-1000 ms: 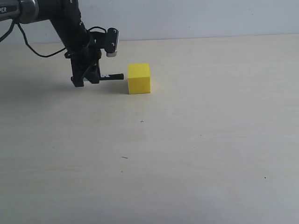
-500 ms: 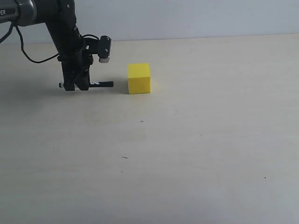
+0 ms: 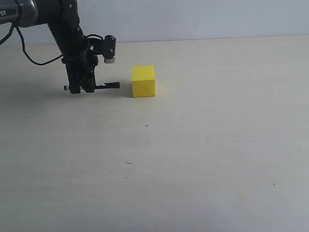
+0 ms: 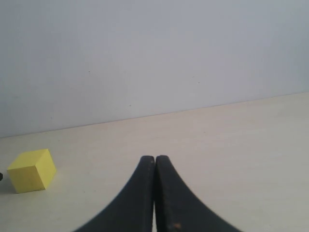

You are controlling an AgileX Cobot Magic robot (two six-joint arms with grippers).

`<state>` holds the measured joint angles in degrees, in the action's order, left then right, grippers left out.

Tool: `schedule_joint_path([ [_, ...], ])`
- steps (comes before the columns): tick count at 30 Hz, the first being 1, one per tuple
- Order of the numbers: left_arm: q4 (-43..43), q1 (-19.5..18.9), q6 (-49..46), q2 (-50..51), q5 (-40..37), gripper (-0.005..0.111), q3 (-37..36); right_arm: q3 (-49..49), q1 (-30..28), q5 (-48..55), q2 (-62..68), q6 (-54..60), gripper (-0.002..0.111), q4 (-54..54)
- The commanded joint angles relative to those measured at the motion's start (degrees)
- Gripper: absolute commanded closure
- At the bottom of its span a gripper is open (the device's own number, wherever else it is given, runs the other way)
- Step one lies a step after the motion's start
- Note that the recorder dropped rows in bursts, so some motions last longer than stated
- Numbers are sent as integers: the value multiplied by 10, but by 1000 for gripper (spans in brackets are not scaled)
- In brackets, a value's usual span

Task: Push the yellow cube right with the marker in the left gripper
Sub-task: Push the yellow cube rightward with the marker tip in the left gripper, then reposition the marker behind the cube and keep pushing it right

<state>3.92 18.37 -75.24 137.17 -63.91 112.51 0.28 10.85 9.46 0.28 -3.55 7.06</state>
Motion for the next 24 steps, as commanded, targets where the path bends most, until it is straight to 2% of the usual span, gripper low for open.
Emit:
schedule_joint_path([
  [1, 7, 10, 3, 12, 8, 107, 24, -3, -2, -6, -3, 5, 108, 0],
  [7, 37, 61, -8, 38, 7, 107, 92, -3, -2, -6, -3, 5, 108, 0],
  [9, 52, 67, -6, 52, -5, 107, 122, -3, -2, -6, -3, 5, 108, 0],
  [18, 34, 63, 70, 54, -60, 107, 131, -3, -2, -6, -3, 5, 108, 0],
  [24, -6, 69, 99, 54, -50, 107, 131, -3, -2, -6, -3, 5, 108, 0],
])
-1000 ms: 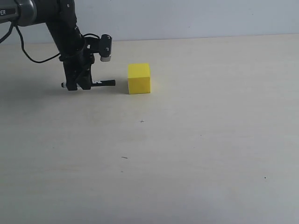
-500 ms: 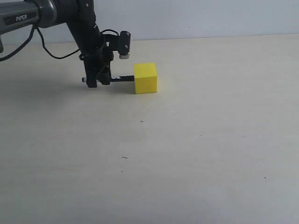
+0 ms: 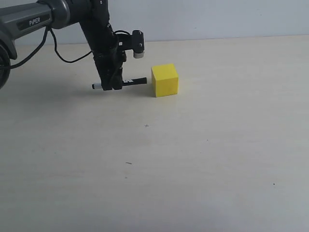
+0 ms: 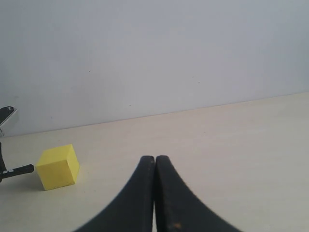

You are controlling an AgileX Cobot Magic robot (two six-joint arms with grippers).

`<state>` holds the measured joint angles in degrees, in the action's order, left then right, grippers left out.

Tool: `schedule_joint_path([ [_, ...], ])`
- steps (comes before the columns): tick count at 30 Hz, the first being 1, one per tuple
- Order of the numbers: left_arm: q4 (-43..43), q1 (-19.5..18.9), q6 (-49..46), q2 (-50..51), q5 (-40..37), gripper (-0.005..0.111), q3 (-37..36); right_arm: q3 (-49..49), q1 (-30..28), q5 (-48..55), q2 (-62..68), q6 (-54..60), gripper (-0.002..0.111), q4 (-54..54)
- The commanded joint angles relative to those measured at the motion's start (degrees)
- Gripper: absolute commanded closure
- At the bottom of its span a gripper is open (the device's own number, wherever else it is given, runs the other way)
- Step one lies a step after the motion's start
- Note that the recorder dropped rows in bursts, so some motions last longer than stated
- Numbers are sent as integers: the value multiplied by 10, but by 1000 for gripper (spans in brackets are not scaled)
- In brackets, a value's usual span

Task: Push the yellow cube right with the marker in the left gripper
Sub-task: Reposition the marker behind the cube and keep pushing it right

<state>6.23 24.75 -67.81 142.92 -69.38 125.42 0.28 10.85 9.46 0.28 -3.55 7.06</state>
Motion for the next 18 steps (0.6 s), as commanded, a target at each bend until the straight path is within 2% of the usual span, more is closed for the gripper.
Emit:
schedule_joint_path([
  [1, -40, 9, 37, -3, 11, 107, 2, -3, -2, -6, -3, 5, 108, 0],
  [11, -37, 50, 21, -3, 65, 107, 5, -3, -2, -6, -3, 5, 108, 0],
  [18, -37, 14, 67, -3, 56, 107, 5, -3, -2, -6, -3, 5, 108, 0],
])
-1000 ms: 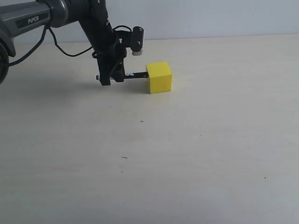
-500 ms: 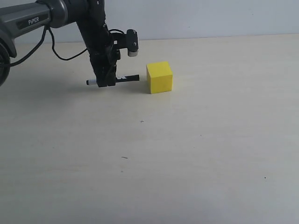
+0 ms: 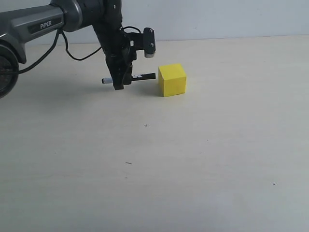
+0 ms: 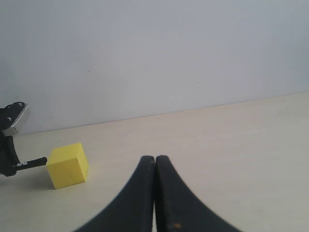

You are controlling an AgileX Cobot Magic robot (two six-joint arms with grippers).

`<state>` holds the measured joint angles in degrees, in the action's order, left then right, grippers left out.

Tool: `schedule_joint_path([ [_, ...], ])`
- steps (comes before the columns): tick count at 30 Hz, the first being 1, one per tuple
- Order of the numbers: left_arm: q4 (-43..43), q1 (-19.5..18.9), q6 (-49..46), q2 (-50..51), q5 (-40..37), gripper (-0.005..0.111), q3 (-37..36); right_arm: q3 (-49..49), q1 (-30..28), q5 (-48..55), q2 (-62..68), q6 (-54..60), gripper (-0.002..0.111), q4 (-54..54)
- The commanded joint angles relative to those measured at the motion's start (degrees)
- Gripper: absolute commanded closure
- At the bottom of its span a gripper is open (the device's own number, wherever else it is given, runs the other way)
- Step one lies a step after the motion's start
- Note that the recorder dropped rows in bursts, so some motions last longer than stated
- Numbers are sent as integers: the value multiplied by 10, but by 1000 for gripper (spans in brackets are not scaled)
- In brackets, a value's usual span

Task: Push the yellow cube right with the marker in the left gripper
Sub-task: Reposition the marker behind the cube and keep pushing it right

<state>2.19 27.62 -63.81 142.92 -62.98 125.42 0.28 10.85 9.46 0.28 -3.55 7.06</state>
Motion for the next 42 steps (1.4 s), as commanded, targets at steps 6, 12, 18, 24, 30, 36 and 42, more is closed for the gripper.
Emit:
schedule_joint_path([
  [6, 20, 14, 21, -3, 64, 107, 5, -3, -2, -6, -3, 5, 108, 0],
  [12, 21, 26, 11, -3, 92, 107, 5, -3, -2, -6, -3, 5, 108, 0],
  [18, 9, 1, 13, -4, 60, 107, 5, -3, -2, -6, -3, 5, 108, 0],
  [24, 10, -5, -13, -3, -3, 107, 5, -3, -2, -6, -3, 5, 108, 0],
  [30, 16, 0, -24, -3, -4, 107, 5, -3, -2, -6, -3, 5, 108, 0],
  [36, 14, 0, -17, -2, 8, 107, 5, -3, -2, -6, -3, 5, 108, 0],
  [42, 11, 3, -16, 18, 12, 107, 7, -3, -2, -6, -3, 5, 108, 0],
])
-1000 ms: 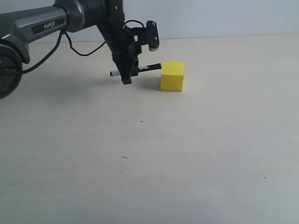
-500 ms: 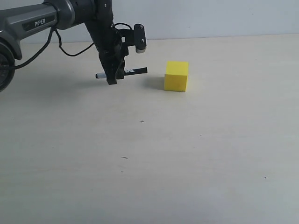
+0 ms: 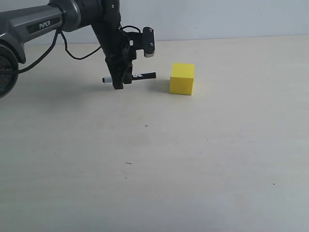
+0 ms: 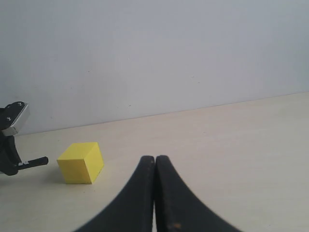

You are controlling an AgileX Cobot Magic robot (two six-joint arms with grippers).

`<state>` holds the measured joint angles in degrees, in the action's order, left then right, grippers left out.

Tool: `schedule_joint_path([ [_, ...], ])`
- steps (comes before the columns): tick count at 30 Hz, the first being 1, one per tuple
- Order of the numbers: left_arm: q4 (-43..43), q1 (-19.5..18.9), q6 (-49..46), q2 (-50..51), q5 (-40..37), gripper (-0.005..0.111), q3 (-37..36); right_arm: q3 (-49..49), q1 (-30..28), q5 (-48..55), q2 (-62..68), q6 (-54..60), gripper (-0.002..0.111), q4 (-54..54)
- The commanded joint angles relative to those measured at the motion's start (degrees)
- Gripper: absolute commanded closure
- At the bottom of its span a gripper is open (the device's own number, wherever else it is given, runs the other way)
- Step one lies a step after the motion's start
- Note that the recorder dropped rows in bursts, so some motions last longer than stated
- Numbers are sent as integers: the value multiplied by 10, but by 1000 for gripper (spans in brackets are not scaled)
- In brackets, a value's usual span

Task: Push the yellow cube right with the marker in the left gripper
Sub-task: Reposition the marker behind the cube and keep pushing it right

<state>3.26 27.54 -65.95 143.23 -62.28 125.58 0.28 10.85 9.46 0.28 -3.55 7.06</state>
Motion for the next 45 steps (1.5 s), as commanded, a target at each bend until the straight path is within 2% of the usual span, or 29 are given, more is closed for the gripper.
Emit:
schedule_joint_path([
  [1, -1, 4, 6, 17, 5, 107, 6, -3, -2, -6, -3, 5, 108, 0],
  [13, -1, 11, -11, 22, 33, 107, 31, -3, -2, -6, -3, 5, 108, 0],
  [22, -6, 56, -47, 23, 56, 107, 37, -3, -2, -6, -3, 5, 108, 0],
  [25, -8, 57, -47, 23, 58, 107, 38, -3, -2, -6, -3, 5, 108, 0],
  [34, -38, 36, 11, 24, 36, 107, 38, -3, -2, -6, -3, 5, 108, 0],
  [45, -56, 71, 37, 42, 105, 107, 38, -3, -2, -6, -3, 5, 108, 0],
])
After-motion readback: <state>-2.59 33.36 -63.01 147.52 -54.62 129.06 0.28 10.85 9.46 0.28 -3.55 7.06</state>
